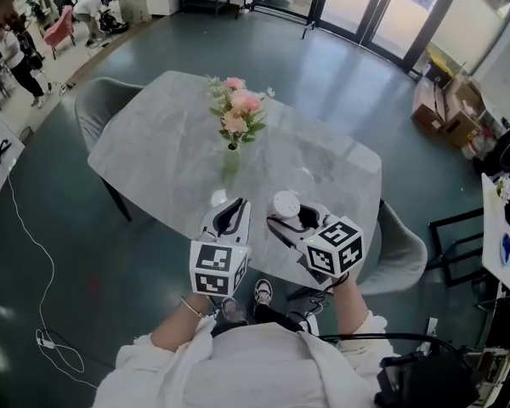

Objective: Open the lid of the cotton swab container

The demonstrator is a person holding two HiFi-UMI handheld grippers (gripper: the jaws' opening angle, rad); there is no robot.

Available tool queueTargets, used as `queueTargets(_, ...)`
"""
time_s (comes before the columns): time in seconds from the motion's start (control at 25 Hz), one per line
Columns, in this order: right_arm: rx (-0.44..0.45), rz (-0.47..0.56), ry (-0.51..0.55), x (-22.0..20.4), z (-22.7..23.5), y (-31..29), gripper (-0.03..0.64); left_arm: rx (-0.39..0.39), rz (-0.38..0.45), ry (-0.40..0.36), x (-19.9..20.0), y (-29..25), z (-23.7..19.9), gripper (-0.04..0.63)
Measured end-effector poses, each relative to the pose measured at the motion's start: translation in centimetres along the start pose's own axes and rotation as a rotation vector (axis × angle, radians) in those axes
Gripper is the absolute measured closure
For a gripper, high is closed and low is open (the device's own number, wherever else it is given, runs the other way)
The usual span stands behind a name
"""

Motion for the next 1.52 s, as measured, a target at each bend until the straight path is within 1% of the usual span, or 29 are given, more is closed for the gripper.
queueTargets(0.16,-0.007,0.004,-0.019,-0.9,-1.1,0.6,0.326,-0.015,-0.017,0.023,-1.3,0.6,0.5,0.561)
queueTargets(0.32,-0.018,-0.001,-0.029,-1.9,-1.9,1.5,0.325,-0.053,-0.021,0.048,-1.9,0.6,1.5,0.561)
queueTargets(0.6,-0.069,0.017,-0.055,-3.3,-1.6,3.6,0.325,-0.118,-0.014,0.074,-2.1,0.7,3.8,0.561)
queueTargets(0.76,-0.078,0.017,-0.051,-3.8,-1.6,4.5,0.325,-0.143,-0.02,0.08,-2.3,0.7,4.9,0.561)
queueTargets(1.04,-0.074,0.02,-0.027,-4.7,-1.3,6.6,0.325,-0.116,-0.031,0.06,-2.2,0.9,7.2,0.561)
queueTargets(1.16,-0.059,0.028,-0.015,-5.1,-1.2,7.7,0.325,-0.102,-0.036,0.056,-2.1,1.4,8.3,0.561)
queueTargets(1.4,-0.029,0.061,-0.002,-5.4,-0.7,8.9,0.325,-0.086,-0.048,0.016,-1.6,1.5,9.9,0.561)
queueTargets(1.52,-0.021,0.066,0.002,-5.5,-0.2,9.4,0.325,-0.077,-0.05,0.015,-1.4,1.2,10.3,0.561)
Point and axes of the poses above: the fingertips, and each gripper's own axes: y backward along the fingers, z to its right, x out of its top, the point moved 3 cm from there along y, backward along the fingers, and after that the axes turned 7 degrees about -y, right-handed, at the moved point
